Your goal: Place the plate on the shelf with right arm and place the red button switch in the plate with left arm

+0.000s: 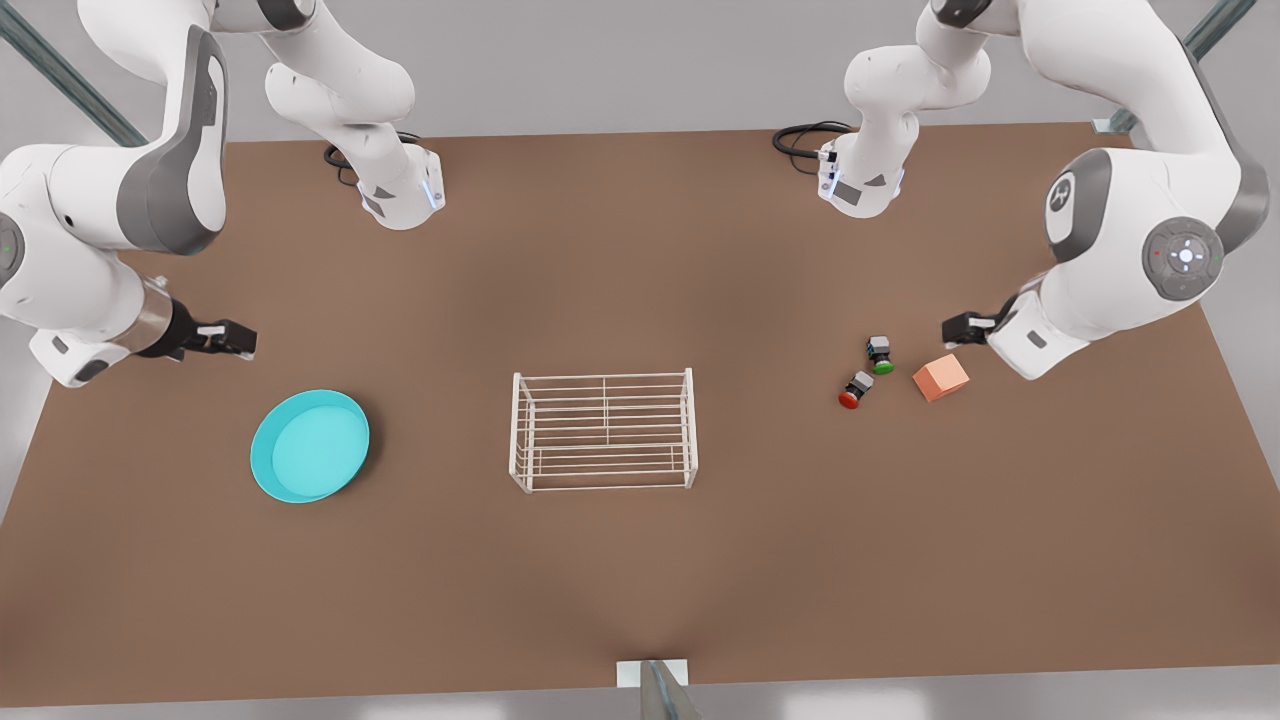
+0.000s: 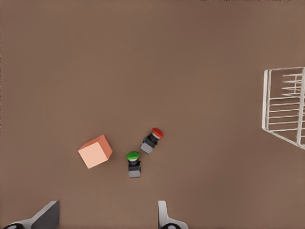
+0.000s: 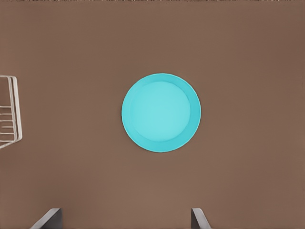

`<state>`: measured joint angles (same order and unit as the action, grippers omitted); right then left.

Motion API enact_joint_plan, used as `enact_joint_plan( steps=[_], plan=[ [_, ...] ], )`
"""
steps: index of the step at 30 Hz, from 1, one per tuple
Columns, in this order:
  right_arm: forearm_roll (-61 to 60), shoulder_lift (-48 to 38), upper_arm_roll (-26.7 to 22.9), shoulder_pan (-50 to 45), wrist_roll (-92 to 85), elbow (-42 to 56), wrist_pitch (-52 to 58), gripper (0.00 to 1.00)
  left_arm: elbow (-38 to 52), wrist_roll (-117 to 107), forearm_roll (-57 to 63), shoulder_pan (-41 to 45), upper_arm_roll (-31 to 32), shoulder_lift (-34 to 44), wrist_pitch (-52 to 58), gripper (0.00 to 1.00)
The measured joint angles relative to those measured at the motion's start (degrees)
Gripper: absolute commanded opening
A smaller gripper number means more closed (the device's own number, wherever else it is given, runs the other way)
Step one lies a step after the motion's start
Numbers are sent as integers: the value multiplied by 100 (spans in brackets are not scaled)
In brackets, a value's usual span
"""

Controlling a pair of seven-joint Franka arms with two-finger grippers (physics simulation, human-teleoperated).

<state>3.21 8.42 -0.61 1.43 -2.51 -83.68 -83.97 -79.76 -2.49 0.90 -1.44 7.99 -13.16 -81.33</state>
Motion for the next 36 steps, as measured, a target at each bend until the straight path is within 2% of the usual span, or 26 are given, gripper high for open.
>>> enact_joint_plan(
  steps=[3,11,20,26,34,35,36],
  plan=[
    [-52,215,-7,141,-61,-1,-66,100,-1,25,-8,-47,2,-12,-13,100],
    [-409,2187,-19,1104,-516,-43,-1274,100,-7,73,-13,-50,7,-62,133,100],
    [-616,2457,-10,1612,-882,-1231,-2879,100,-7,107,-12,-52,7,-70,184,100],
    [-628,2861,-1,1764,-1042,-1353,-3561,100,-8,122,-11,-49,7,-70,192,100],
    [-778,2968,39,1817,-1187,-1472,-3885,100,-20,136,-14,-50,7,-70,200,100],
    [-791,2972,45,1812,-1202,-1487,-3902,99,-22,137,-14,-50,7,-70,201,100],
    [-801,2990,49,1810,-1215,-1495,-3917,93,-24,138,-14,-50,7,-70,201,100]
  ],
)
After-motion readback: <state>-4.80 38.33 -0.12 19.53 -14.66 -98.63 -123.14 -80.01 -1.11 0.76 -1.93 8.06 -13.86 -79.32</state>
